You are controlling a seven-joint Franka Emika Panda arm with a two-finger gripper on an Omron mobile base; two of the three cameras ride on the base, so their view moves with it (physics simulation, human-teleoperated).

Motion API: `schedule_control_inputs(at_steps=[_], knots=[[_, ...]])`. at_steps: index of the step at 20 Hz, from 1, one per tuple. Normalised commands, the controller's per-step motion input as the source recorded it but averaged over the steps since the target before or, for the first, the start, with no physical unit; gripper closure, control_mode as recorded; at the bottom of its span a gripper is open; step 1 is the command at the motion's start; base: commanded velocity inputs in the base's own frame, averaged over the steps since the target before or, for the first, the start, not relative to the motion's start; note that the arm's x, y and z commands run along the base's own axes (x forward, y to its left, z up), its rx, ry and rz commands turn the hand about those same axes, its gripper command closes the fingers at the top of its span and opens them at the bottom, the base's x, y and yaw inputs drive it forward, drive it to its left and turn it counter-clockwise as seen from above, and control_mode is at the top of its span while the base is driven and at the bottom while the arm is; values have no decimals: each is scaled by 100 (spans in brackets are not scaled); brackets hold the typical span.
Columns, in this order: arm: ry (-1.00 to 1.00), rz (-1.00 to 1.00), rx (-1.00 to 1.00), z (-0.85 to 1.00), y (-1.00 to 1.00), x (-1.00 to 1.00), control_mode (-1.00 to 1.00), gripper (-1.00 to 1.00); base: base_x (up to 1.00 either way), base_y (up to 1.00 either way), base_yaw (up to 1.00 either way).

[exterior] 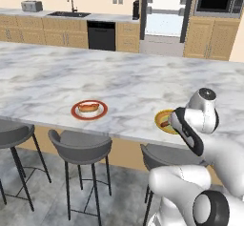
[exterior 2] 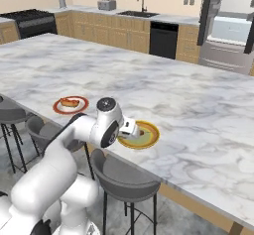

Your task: Pick up the mango and orange from the fridge and place one fruit on each plate on the dining counter.

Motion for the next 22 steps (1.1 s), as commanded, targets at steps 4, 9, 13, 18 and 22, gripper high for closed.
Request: schedule_control_inputs(at_steps=[4, 9, 13, 18, 22], knots=[[19, -6, -3, -1, 0, 73, -100, 100, 0, 0, 0], [10, -3, 0, -13, -20, 31, -100, 100, 0, 0, 0], [12, 0, 1, -29, -39, 11, -100, 100, 0, 0, 0], [9, 0, 4, -45, -50, 8, -100, 100, 0, 0, 0], [16, 0, 1, -28, -20, 40, -100, 100, 0, 0, 0]])
